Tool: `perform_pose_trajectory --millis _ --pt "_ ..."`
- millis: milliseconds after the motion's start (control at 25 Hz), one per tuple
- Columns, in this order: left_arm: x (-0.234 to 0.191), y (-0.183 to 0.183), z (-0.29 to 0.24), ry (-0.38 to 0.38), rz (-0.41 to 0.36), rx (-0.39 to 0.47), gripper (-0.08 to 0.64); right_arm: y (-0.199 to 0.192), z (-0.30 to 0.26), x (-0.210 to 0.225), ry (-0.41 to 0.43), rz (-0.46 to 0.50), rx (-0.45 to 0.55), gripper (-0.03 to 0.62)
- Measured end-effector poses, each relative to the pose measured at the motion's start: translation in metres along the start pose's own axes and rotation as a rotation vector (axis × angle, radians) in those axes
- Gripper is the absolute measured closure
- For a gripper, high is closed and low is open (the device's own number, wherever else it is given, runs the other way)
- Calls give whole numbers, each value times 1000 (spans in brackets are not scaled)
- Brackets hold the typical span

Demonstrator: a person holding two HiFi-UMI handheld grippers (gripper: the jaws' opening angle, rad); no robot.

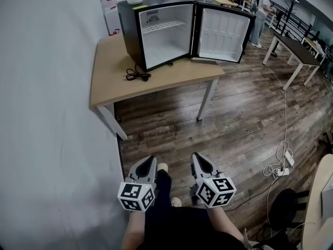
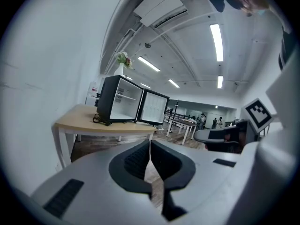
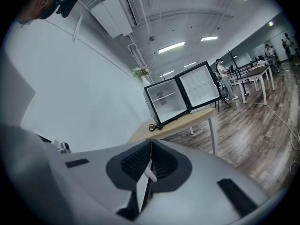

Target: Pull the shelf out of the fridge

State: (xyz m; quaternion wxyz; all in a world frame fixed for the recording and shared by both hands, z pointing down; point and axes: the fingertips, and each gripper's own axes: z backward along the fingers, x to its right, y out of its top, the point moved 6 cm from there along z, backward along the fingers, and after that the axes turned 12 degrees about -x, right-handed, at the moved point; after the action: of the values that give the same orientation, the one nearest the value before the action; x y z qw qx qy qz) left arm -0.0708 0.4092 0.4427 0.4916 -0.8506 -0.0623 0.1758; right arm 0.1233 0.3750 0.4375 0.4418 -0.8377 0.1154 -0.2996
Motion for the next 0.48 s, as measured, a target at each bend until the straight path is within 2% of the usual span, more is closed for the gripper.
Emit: perform_pose_trajectory --millis 480 --pt "-18 17 -33 -21 -19 -14 551 14 -29 17 -33 -17 15 600"
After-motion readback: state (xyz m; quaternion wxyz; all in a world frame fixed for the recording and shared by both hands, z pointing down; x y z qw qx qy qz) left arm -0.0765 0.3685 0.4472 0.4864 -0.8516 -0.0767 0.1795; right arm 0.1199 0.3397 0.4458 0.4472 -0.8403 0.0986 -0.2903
